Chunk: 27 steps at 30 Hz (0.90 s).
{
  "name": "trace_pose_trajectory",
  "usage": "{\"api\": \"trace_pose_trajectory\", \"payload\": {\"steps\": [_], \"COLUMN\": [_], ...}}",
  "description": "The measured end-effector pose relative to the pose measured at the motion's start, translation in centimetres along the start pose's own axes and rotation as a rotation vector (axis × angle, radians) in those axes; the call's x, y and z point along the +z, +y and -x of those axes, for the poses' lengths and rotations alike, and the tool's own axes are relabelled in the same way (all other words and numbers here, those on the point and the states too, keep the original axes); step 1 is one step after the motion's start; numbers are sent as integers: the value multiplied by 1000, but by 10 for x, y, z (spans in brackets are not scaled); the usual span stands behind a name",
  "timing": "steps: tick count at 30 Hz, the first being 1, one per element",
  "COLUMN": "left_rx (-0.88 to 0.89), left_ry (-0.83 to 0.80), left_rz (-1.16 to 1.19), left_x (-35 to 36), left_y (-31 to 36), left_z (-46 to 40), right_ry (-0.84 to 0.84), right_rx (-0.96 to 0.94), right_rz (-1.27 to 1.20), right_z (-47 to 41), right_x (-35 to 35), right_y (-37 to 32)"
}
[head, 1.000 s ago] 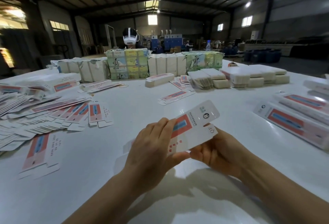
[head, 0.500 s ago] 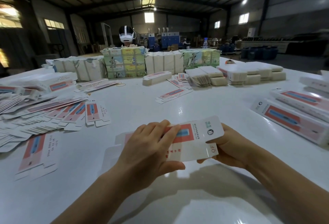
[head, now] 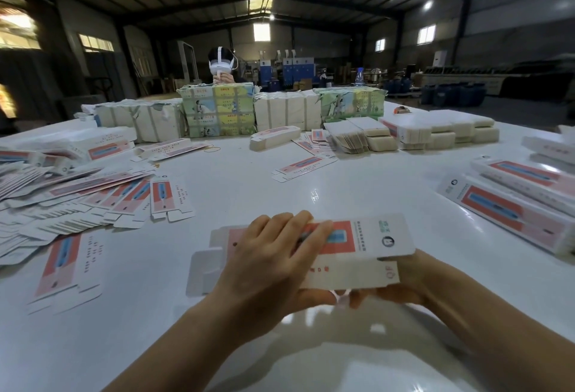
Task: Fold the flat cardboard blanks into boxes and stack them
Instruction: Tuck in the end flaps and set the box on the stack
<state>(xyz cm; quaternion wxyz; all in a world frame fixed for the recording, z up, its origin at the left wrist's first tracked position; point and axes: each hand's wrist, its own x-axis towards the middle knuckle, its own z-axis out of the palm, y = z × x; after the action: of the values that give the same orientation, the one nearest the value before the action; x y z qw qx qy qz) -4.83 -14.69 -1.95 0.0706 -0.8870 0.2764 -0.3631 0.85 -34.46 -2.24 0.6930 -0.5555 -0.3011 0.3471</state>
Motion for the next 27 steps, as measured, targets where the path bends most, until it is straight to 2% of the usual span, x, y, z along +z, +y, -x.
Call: {"api": "trace_pose_trajectory", "payload": {"steps": [2, 7, 10, 12, 14, 17, 19, 21, 22, 25, 27], "left_rx": [-5, 29, -71, -203, -300, -331, -379, -429, -421, -226, -201], "left_ry": [-3, 34, 19, -44, -99, -214, -306, -377, -351, -41, -30], "left_rz": [4, 115, 165, 223, 310, 522, 712, 788, 682, 110, 5], "left_x": [-2, -4, -6, -11, -15, -23, -26, -28, -27, -15, -6], "left_y": [-2, -6, -15, -23, -32, -36, -37, -36, -34, -23, -14], "left_z": [-2, -2, 0, 3, 7, 5, 1, -1, -2, -4, -6], "right_ry": [81, 262, 293, 302, 334, 304, 232, 247, 301, 519, 587], "right_rx": [-20, 73, 162, 136, 64, -33, -67, -91, -87, 3, 71], "right_rz": [-10, 95, -33, -121, -27, 141, 182, 214, 217, 80, -64], "right_z": [-2, -9, -7, -5, -5, -8, -7, -7, -9, -18, -20], "right_x": [0, -3, -8, -10, -10, -3, 0, 2, 2, 3, 5], "right_y": [0, 1, -11, -17, -16, -10, -7, -7, -6, -3, -4]}}
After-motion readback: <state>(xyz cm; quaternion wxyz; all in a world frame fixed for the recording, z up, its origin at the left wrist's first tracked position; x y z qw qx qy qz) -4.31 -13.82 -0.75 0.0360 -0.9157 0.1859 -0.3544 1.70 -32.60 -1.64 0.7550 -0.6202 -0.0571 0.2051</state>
